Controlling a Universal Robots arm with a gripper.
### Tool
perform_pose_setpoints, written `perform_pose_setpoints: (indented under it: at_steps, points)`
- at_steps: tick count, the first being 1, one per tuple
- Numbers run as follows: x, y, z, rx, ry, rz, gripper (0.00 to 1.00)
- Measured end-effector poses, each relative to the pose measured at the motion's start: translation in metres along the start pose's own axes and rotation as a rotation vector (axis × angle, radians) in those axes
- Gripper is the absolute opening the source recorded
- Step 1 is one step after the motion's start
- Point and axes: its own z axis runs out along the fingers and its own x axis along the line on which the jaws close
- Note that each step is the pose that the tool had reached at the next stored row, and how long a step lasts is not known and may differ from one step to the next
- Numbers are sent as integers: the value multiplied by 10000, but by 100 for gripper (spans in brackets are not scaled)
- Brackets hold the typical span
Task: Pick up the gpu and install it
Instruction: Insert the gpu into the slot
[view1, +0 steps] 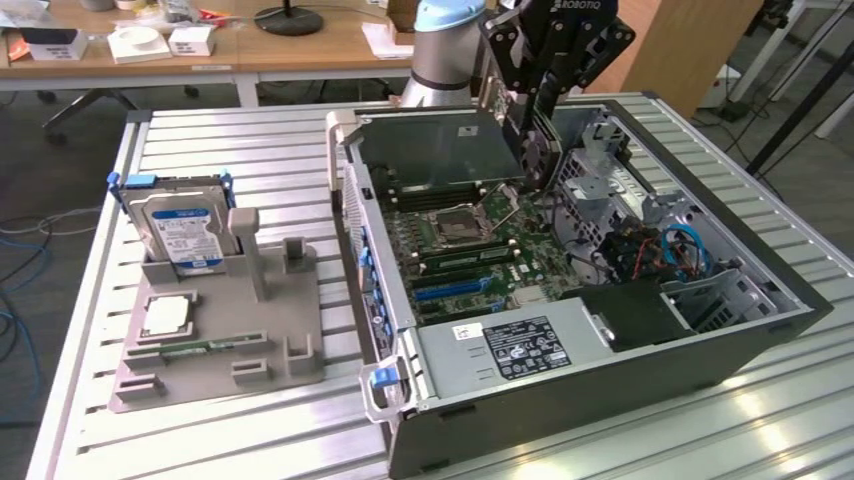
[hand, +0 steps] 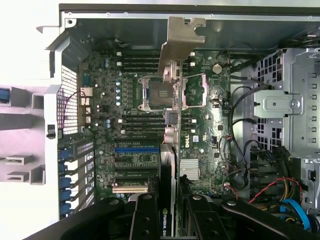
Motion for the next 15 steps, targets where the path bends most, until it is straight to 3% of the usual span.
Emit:
perform_pose_setpoints:
  at_steps: [15]
  points:
    - [-1, 3, 6, 21, 14, -280, 27]
